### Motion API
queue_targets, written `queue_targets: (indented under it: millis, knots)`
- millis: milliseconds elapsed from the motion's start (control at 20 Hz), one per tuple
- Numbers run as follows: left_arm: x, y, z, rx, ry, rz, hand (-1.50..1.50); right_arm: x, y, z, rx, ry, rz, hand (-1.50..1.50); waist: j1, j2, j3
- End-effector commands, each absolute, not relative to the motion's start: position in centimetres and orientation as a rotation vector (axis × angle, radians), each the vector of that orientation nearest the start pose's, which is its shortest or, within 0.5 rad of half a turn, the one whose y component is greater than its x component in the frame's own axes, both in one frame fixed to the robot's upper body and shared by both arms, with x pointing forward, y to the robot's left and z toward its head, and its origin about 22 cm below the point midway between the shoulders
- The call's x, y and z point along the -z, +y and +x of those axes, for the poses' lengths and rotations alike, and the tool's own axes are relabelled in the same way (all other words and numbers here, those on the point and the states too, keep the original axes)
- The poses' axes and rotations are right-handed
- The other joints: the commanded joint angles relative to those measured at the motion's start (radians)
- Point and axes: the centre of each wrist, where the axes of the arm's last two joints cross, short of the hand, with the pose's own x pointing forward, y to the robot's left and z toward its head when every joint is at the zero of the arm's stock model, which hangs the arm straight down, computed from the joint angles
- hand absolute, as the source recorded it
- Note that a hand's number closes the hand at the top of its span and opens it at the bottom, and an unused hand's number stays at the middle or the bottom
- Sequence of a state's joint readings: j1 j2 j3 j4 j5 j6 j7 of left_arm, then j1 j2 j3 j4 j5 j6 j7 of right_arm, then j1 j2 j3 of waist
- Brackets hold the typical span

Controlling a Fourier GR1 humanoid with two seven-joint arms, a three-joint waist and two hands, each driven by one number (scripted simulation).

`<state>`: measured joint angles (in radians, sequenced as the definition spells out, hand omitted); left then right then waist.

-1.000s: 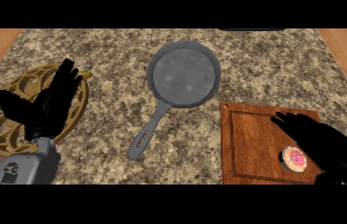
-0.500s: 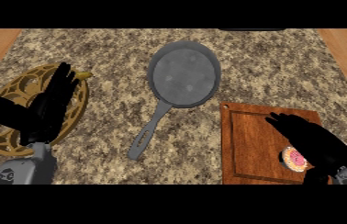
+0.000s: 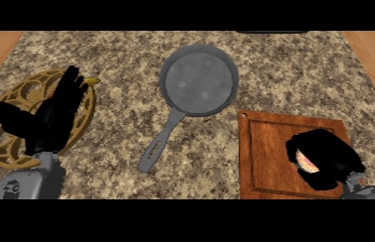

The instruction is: Pick the cupcake from the cutting board and place it in the pan

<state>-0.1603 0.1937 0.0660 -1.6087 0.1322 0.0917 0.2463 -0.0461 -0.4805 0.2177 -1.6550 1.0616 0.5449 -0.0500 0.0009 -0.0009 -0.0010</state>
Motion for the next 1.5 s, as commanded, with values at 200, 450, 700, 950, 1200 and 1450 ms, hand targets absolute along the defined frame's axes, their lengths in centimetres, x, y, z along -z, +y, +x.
queue_targets:
  millis: [200,450,700,950,1200,1450]
  knots:
    - [-5.4,28.0,25.7,-0.049,-1.521,0.092,0.00,-5.1,-28.8,25.1,-1.611,-1.082,-0.626,1.50,0.001,0.000,0.001]
    - [-6.9,26.1,27.9,-0.010,-1.536,0.071,0.00,-4.7,-17.0,27.4,-1.318,-1.010,-0.712,1.50,0.048,0.009,-0.002]
    - [-6.6,25.8,28.1,0.021,-1.532,0.049,0.00,-6.6,-15.4,29.1,-1.093,-0.979,-0.903,1.50,0.095,0.022,-0.006]
    - [-6.6,24.9,28.5,0.060,-1.525,0.026,0.00,-12.4,-11.5,31.3,-0.903,-1.011,-1.257,1.50,0.149,0.011,-0.012]
    - [-7.1,23.5,29.1,0.103,-1.539,-0.022,0.00,-17.6,-6.8,32.6,-0.738,-1.013,-1.553,1.50,0.188,0.015,-0.012]
    - [-7.5,22.2,29.9,0.119,-1.555,-0.050,0.00,-20.5,-3.8,34.2,-0.624,-0.970,-1.672,1.50,0.205,0.028,-0.009]
